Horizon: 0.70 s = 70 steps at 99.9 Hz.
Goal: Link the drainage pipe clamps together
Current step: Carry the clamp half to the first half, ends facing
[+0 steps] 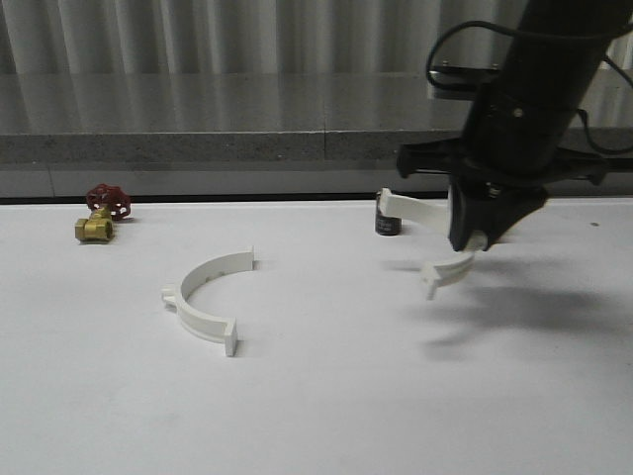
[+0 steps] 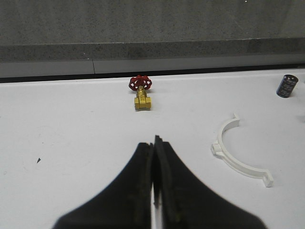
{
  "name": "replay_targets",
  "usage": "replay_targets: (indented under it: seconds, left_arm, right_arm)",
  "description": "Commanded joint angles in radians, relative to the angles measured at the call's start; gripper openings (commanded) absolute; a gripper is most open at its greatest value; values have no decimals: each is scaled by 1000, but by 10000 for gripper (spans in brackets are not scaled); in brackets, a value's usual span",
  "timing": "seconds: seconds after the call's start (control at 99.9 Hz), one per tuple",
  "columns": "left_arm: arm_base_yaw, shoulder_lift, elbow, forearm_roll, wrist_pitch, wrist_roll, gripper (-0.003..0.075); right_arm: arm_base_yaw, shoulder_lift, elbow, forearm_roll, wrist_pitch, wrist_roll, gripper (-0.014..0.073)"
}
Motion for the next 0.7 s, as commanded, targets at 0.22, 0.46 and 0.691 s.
replay_targets:
  seconds: [0.22, 0.46, 0.691]
  left_arm:
    - [-6, 5, -24, -19, -66, -1, -21]
    - [-6, 5, -24, -19, -66, -1, -21]
    - [-6, 5, -24, -19, -66, -1, -21]
  right_arm:
    - [178, 55, -187, -215, 76, 331, 97]
    - [253, 163, -300, -260, 140, 429, 97]
    - [296, 217, -378, -260, 151, 462, 97]
